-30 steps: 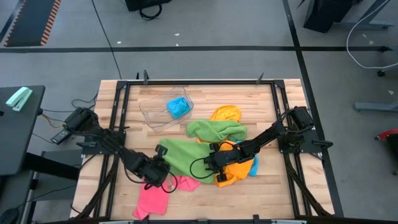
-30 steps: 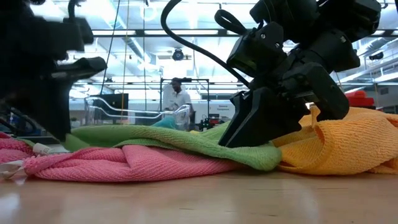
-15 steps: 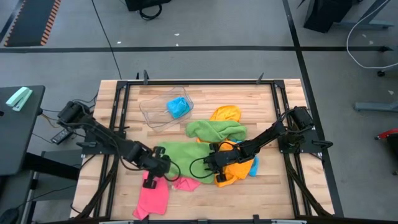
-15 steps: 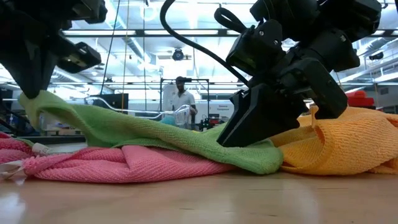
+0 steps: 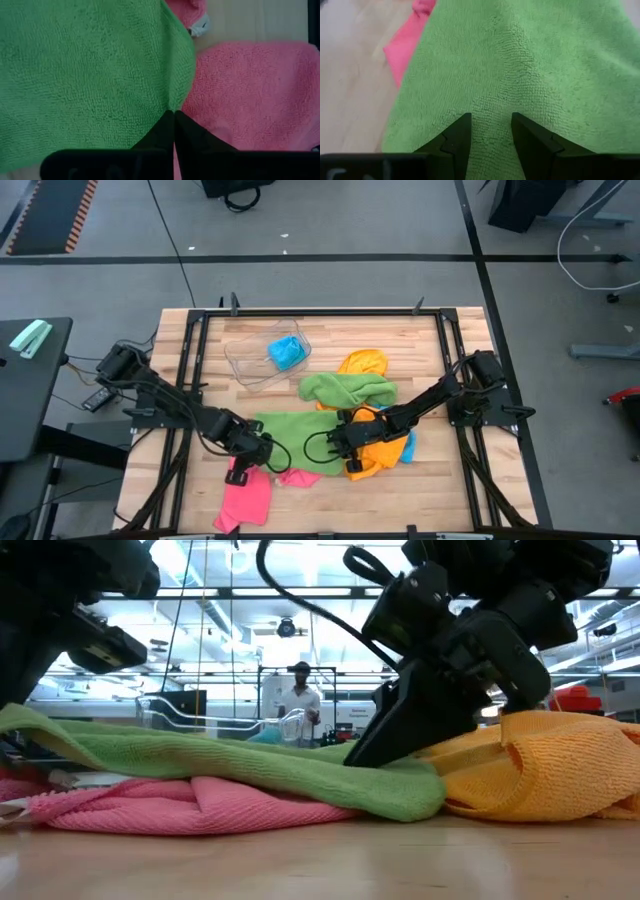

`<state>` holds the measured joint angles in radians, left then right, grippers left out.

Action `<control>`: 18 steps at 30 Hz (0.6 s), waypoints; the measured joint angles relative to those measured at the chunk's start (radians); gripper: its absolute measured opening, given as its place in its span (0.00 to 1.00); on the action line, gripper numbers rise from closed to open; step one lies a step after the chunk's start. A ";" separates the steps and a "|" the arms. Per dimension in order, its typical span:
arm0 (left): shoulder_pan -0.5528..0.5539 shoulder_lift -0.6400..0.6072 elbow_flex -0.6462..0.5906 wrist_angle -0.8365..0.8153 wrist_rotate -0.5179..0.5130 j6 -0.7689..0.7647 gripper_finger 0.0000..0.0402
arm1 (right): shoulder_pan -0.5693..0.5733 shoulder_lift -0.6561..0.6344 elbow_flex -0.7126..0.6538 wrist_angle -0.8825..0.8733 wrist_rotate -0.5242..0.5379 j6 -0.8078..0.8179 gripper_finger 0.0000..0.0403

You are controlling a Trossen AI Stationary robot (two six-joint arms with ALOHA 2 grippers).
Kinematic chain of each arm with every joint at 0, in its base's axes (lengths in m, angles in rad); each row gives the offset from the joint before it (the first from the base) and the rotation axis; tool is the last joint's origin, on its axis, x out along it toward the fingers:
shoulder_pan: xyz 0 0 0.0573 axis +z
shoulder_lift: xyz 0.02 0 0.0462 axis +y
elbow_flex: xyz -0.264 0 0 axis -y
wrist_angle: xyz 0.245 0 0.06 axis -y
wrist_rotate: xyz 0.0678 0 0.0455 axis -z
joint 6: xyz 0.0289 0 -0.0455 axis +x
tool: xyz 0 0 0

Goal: Fold microfiber towels
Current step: Fold the left green microfiber towel

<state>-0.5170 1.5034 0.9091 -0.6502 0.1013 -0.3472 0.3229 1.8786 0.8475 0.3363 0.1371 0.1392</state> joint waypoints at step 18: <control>0.061 0.136 0.002 -0.011 -0.205 0.203 0.15 | -0.023 0.000 0.000 -0.099 0.053 0.080 0.37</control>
<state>-0.4562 1.6397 0.9106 -0.6608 -0.1039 -0.1441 0.3003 1.8782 0.8474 0.2376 0.1900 0.2192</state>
